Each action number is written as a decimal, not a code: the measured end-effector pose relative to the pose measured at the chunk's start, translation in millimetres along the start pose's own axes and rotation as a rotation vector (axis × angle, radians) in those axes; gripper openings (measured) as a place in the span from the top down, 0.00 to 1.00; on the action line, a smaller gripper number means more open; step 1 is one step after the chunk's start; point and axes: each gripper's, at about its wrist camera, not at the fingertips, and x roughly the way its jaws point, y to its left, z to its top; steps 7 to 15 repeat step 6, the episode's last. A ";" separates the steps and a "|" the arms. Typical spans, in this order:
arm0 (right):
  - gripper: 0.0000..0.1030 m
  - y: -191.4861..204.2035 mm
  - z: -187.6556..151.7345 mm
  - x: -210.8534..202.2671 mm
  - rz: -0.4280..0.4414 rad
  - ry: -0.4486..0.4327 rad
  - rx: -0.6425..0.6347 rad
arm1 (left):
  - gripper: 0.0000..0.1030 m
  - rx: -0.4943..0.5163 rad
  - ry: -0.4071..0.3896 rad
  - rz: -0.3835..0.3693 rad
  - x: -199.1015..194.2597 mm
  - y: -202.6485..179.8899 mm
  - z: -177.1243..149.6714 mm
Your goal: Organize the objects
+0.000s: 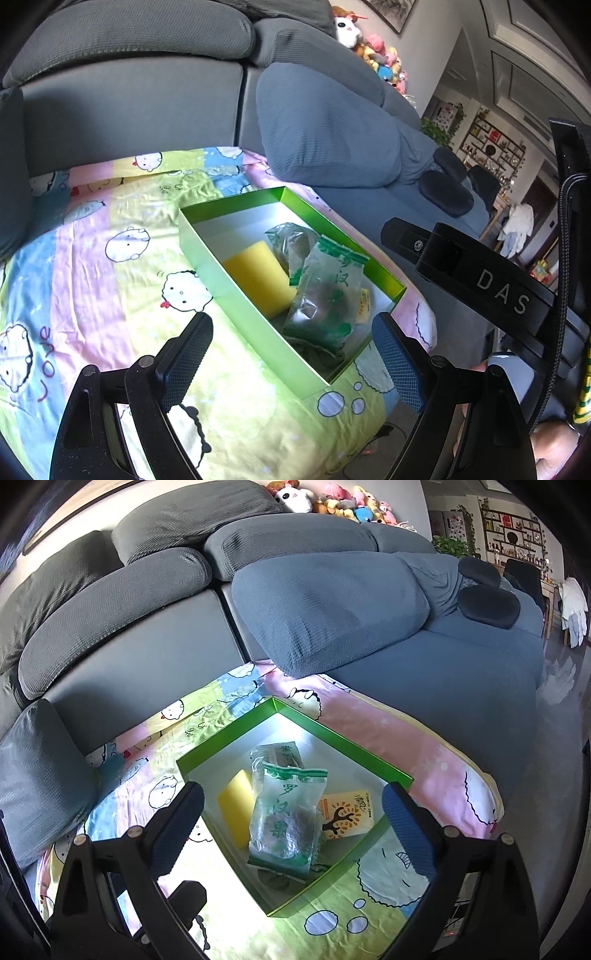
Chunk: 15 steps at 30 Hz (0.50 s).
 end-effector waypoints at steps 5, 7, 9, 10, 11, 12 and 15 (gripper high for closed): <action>0.06 3.6 -1.6 0.3 -0.012 0.002 -0.012 | 0.14 -0.007 0.011 0.007 1.5 4.1 -0.4; 0.06 4.2 -2.0 0.0 -0.014 0.002 -0.015 | 0.14 -0.008 0.014 0.006 1.7 5.0 -0.6; 0.06 4.2 -2.0 0.0 -0.014 0.002 -0.015 | 0.14 -0.008 0.014 0.006 1.7 5.0 -0.6; 0.06 4.2 -2.0 0.0 -0.014 0.002 -0.015 | 0.14 -0.008 0.014 0.006 1.7 5.0 -0.6; 0.06 4.2 -2.0 0.0 -0.014 0.002 -0.015 | 0.14 -0.008 0.014 0.006 1.7 5.0 -0.6; 0.06 4.2 -2.0 0.0 -0.014 0.002 -0.015 | 0.14 -0.008 0.014 0.006 1.7 5.0 -0.6; 0.06 4.2 -2.0 0.0 -0.014 0.002 -0.015 | 0.14 -0.008 0.014 0.006 1.7 5.0 -0.6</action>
